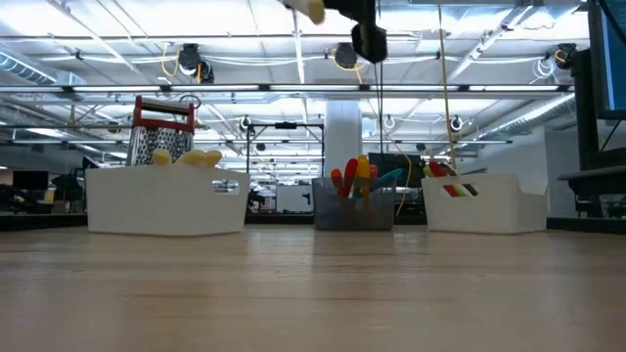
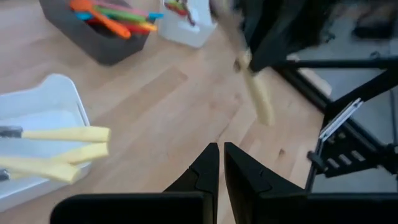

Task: Pick & Place Kitchen Items
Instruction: Put the yellow knife into the left white bin

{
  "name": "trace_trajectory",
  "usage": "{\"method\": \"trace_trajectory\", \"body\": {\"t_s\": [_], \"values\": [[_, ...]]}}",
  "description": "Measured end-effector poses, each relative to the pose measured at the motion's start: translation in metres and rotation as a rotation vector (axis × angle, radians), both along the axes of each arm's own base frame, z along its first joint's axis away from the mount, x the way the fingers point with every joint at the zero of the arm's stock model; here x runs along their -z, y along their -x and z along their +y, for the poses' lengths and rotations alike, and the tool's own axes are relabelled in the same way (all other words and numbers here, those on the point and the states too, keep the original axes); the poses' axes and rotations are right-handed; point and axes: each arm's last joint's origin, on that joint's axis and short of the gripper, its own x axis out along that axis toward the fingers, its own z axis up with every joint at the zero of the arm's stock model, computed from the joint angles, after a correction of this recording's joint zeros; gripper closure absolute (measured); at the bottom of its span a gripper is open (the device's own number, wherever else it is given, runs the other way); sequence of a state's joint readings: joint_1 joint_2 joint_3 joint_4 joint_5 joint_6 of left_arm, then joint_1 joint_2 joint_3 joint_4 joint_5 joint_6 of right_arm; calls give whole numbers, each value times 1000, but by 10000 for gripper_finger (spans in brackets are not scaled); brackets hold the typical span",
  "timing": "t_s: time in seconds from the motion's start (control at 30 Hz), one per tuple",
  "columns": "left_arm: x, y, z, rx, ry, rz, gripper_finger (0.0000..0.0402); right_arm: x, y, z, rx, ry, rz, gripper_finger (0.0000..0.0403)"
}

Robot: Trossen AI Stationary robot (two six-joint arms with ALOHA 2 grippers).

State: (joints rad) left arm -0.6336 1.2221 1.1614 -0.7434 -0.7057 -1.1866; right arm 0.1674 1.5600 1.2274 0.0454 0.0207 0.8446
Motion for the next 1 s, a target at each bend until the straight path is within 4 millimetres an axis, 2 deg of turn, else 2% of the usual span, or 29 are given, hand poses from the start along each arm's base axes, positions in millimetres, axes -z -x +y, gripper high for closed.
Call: {"method": "trace_trajectory", "body": {"t_s": [0.3,0.57,0.7,1.0], "values": [[11,-27,12,-36,85,38,376,-12,-5,-7,-58,7,-137,366],[7,-53,18,27,152,-50,370,-16,-6,-7,-113,7,-181,365],[6,-56,20,47,149,-60,334,-16,-6,-9,-116,12,-182,365],[7,-57,20,23,187,-67,215,-18,-7,-18,-132,3,-203,365]]}}
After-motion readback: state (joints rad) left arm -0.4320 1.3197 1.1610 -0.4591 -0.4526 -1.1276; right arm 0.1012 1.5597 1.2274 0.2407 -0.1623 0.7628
